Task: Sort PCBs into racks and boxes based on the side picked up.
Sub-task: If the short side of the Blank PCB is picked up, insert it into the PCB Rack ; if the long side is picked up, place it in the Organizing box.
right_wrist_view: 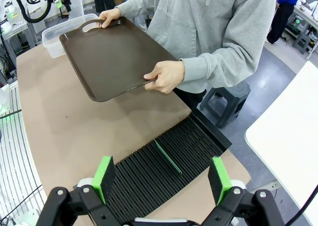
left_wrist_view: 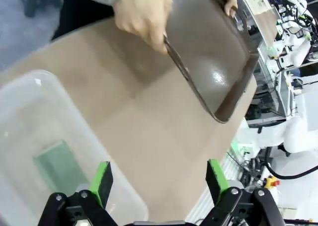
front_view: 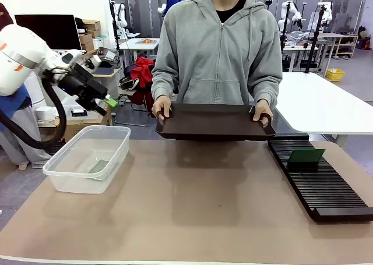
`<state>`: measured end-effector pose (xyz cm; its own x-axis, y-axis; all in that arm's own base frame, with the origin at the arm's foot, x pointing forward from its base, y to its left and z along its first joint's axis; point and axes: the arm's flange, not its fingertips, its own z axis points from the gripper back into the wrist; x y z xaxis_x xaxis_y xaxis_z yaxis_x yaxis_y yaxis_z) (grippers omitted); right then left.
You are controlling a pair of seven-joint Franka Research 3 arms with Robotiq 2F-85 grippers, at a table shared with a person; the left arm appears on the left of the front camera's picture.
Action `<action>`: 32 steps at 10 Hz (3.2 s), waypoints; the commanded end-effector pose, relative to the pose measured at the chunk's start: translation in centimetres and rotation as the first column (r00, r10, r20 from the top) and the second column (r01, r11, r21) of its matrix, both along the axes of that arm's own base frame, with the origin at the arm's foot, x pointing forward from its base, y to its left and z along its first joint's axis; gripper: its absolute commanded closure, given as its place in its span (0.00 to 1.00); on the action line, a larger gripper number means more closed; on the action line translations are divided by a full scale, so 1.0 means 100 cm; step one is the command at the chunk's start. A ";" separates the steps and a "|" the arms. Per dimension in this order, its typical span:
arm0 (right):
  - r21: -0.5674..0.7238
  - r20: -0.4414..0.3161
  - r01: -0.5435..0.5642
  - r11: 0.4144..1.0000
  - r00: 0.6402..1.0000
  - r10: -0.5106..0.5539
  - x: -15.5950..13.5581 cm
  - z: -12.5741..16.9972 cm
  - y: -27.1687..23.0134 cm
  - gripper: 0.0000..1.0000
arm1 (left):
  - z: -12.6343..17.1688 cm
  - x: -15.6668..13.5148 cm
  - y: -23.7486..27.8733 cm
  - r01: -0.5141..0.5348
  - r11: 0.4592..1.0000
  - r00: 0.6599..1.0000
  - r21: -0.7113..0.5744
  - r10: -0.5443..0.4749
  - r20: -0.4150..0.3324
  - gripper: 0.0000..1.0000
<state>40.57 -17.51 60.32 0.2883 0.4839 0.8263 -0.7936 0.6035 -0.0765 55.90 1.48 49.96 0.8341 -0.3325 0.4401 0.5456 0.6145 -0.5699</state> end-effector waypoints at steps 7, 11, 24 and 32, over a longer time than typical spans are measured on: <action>-0.001 -0.002 0.004 1.000 1.000 -0.004 0.001 0.000 0.001 0.00 | 0.063 0.009 0.074 -0.150 0.988 0.933 -0.048 0.157 0.325 0.00; -0.001 -0.002 0.004 1.000 1.000 -0.004 0.001 0.000 0.001 0.00 | 0.063 0.009 0.074 -0.150 0.988 0.933 -0.048 0.157 0.325 0.00; -0.001 -0.002 0.004 1.000 1.000 -0.004 0.001 0.000 0.001 0.00 | 0.181 -0.021 0.159 0.197 0.979 0.671 0.054 -0.175 0.720 0.00; -0.001 -0.002 0.004 1.000 1.000 -0.004 0.001 0.000 0.001 0.00 | 0.183 -0.023 0.152 0.171 0.981 0.686 0.093 -0.186 0.704 0.00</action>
<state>40.58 -17.49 60.32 0.2879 0.4839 0.8264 -0.7940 0.6030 -0.0765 53.72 16.67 68.34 0.1996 -0.4418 0.8746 0.8853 0.4640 0.0323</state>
